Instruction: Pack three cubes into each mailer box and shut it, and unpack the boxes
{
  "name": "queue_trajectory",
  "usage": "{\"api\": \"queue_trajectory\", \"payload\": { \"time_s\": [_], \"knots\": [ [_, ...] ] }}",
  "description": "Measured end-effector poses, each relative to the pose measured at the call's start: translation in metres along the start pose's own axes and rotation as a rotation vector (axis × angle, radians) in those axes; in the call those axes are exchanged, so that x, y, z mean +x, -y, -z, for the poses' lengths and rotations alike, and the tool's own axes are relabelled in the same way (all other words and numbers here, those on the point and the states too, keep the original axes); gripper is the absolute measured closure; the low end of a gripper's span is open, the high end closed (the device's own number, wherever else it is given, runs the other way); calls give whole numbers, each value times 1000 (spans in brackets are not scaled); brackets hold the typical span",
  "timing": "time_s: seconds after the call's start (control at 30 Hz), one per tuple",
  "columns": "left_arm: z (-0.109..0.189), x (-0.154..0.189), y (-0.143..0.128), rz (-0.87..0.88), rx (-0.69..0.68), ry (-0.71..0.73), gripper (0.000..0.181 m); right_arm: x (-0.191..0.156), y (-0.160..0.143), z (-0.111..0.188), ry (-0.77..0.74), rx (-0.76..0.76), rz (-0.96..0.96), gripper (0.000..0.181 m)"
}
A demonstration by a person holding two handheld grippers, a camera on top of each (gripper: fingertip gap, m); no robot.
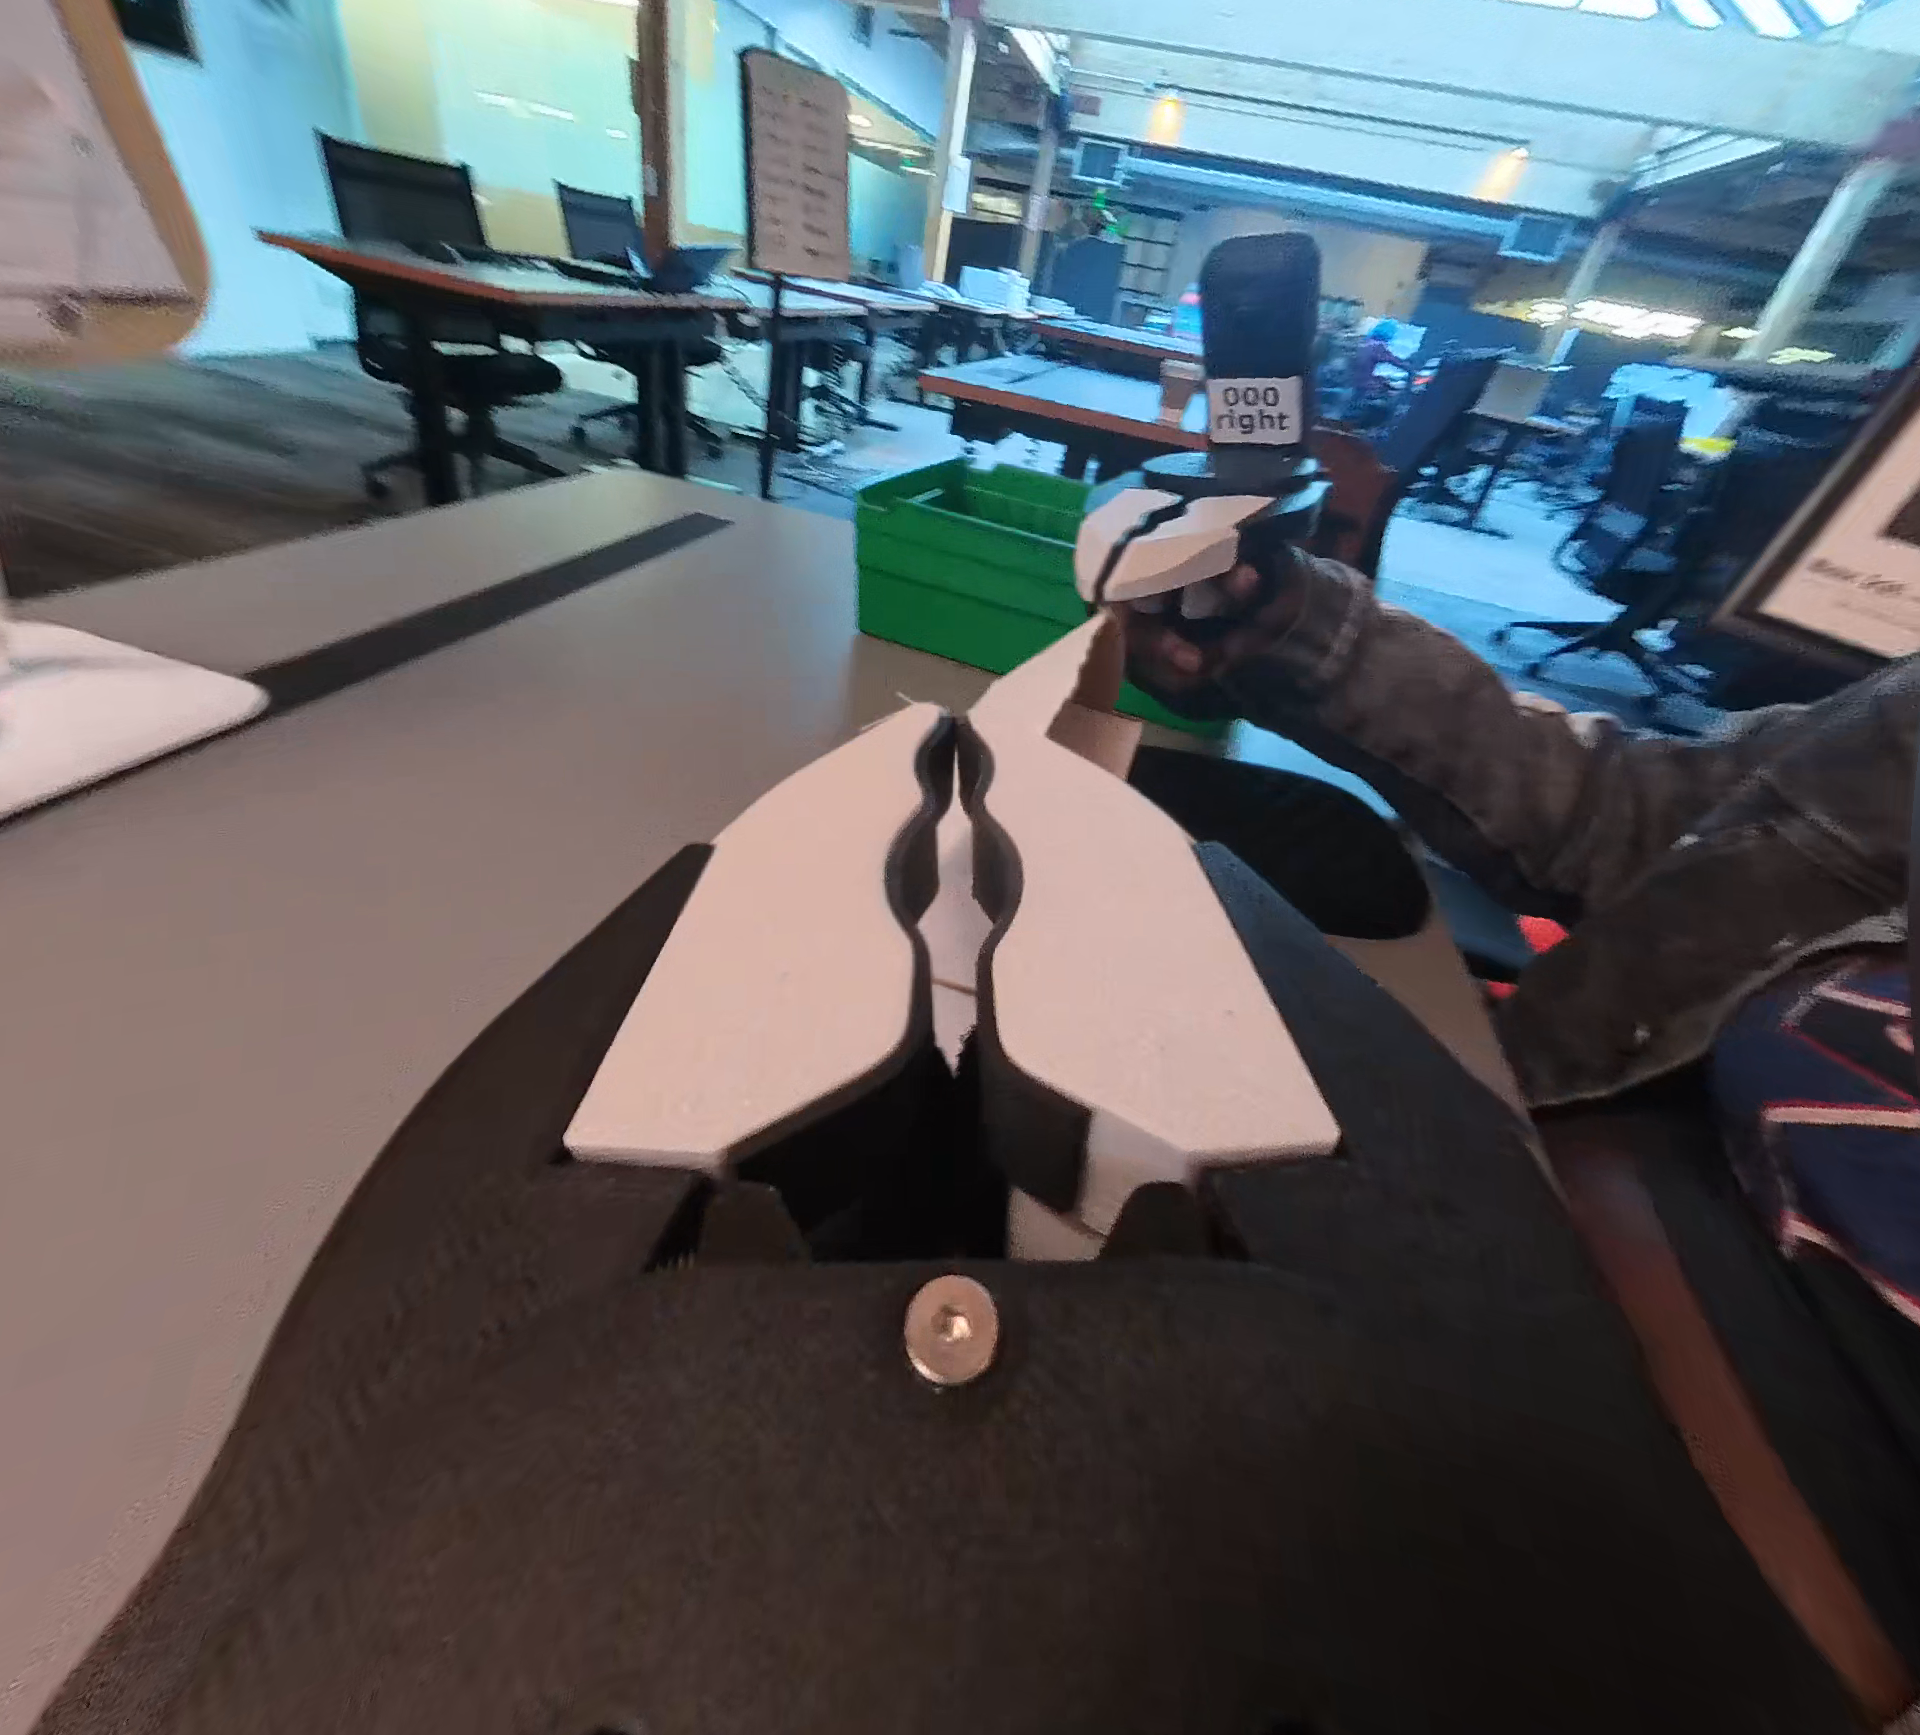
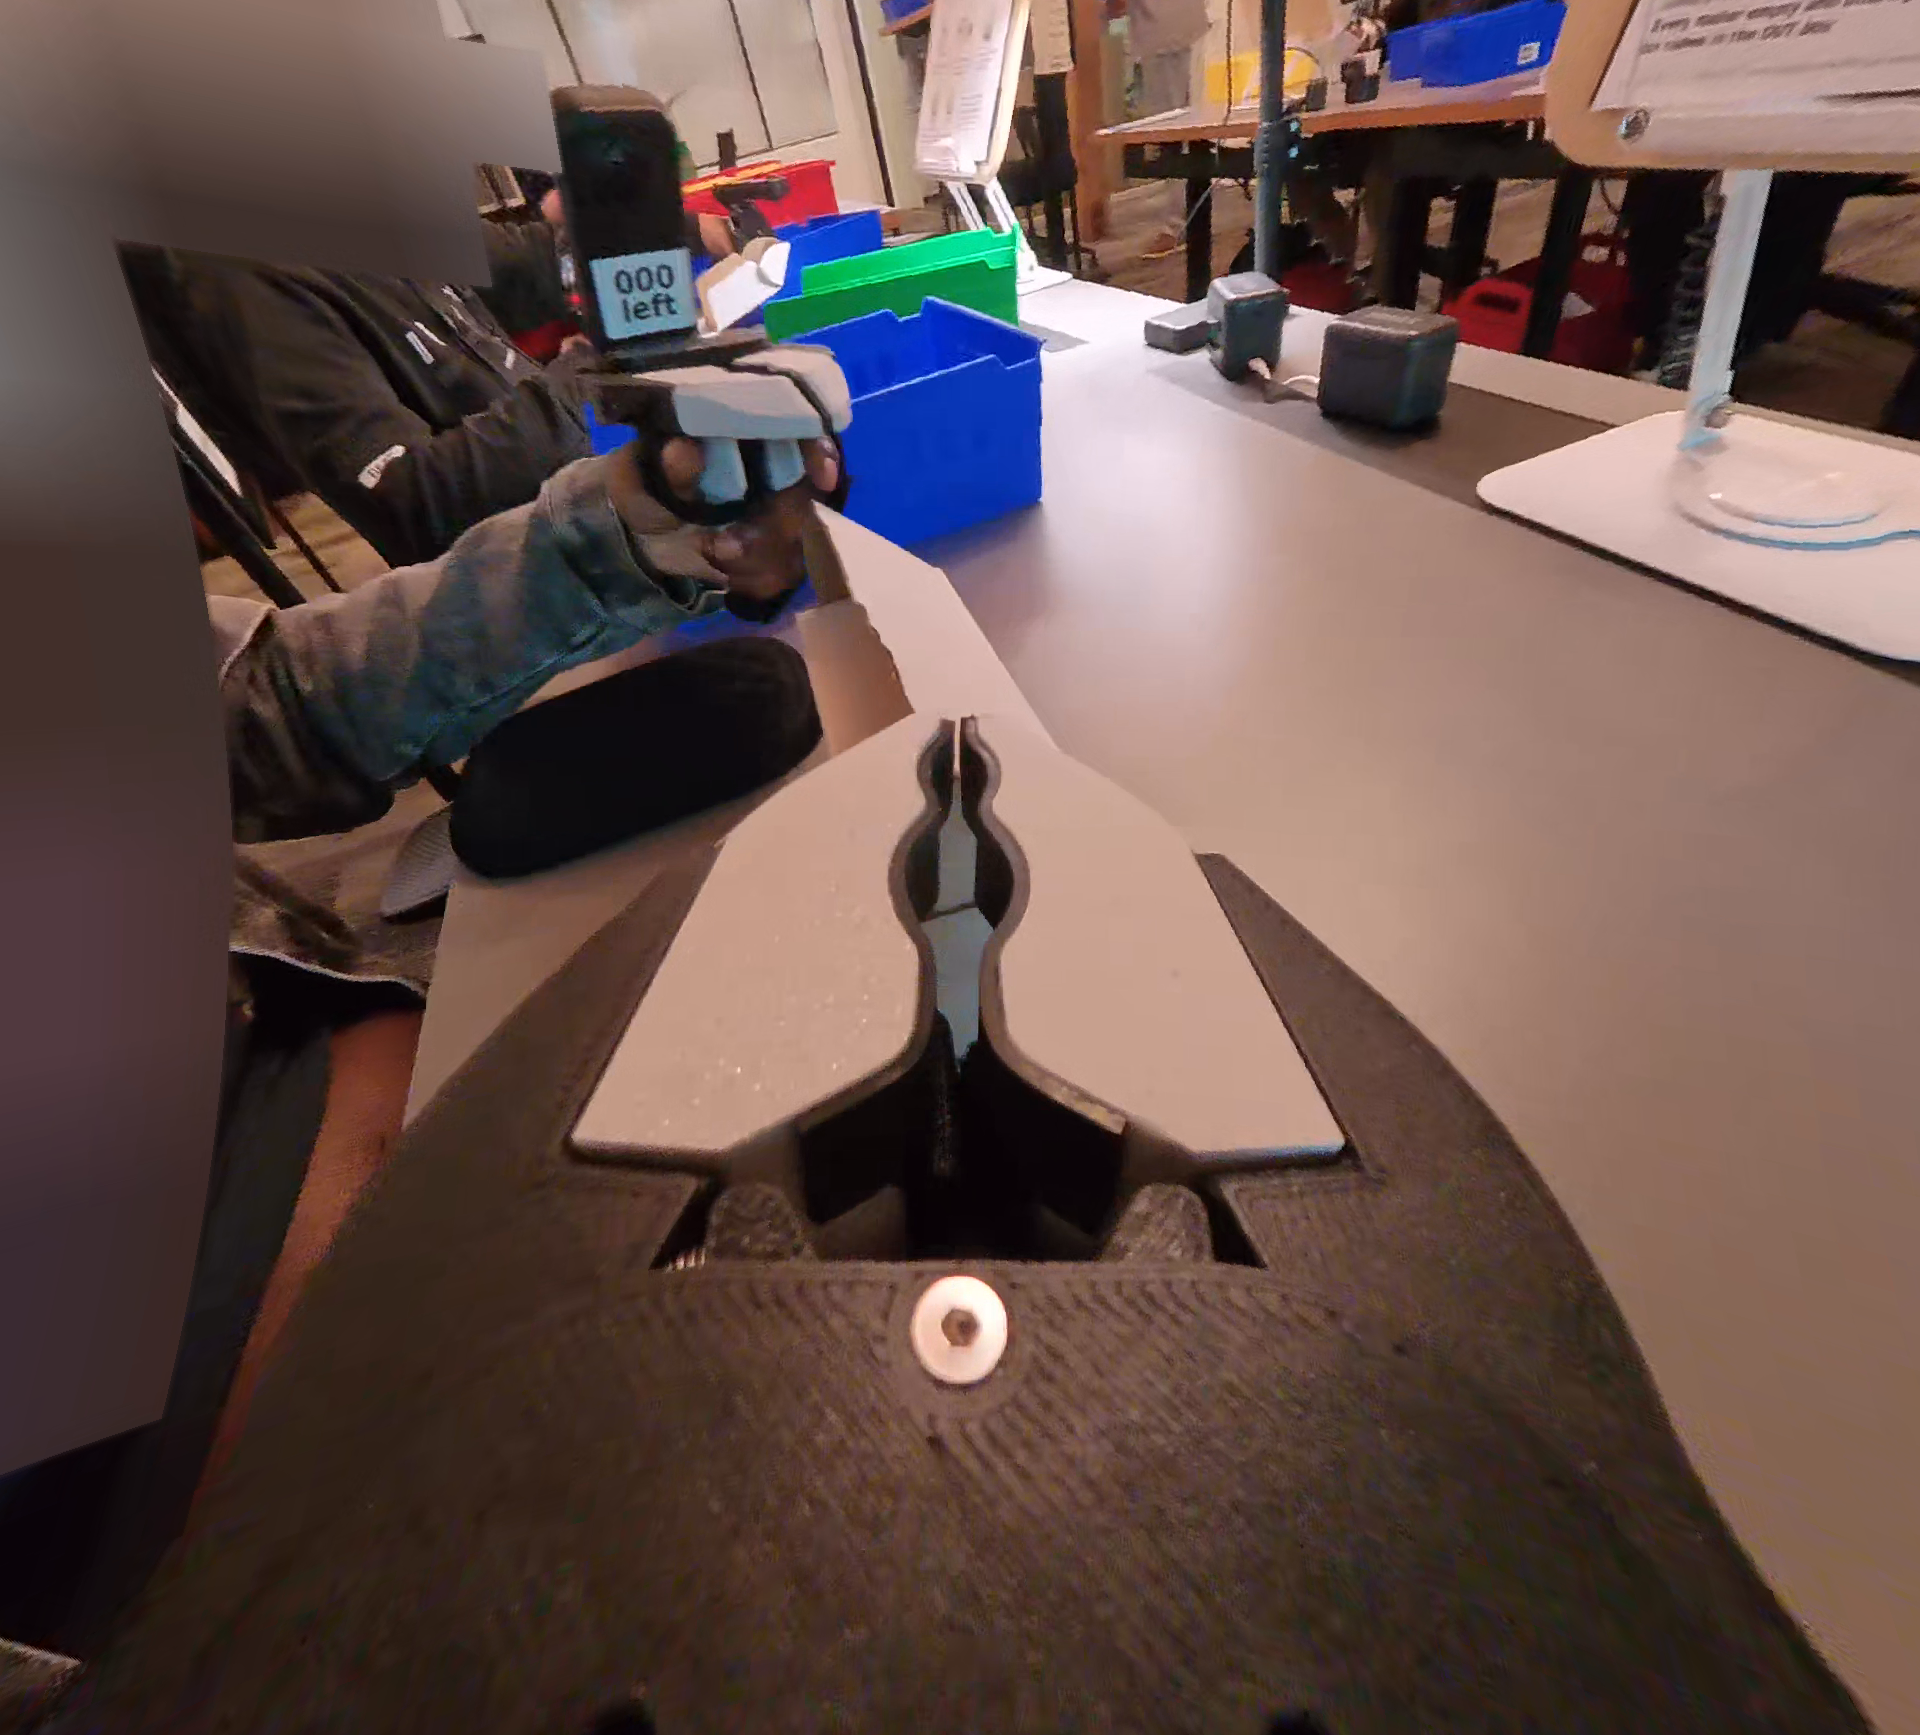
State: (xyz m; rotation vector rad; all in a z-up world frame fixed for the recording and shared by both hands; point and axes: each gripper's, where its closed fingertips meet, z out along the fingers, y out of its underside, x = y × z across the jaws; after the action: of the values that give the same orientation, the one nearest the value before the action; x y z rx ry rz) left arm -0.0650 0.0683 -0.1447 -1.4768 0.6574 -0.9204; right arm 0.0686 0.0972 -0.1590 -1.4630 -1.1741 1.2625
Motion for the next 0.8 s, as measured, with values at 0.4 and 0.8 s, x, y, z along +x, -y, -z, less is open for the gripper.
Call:
{"api": "queue_trajectory", "payload": {
  "time_s": [0.4, 0.8],
  "knots": [
    [-2, 5, -45, 36, -161, -104, 181, 2, -29, -2, -12, -62, 101, 181],
    [-1, 4, -55, -69, -223, -32, 181, 2, -39, -3, -109, -111, 419, 181]
  ]
}}
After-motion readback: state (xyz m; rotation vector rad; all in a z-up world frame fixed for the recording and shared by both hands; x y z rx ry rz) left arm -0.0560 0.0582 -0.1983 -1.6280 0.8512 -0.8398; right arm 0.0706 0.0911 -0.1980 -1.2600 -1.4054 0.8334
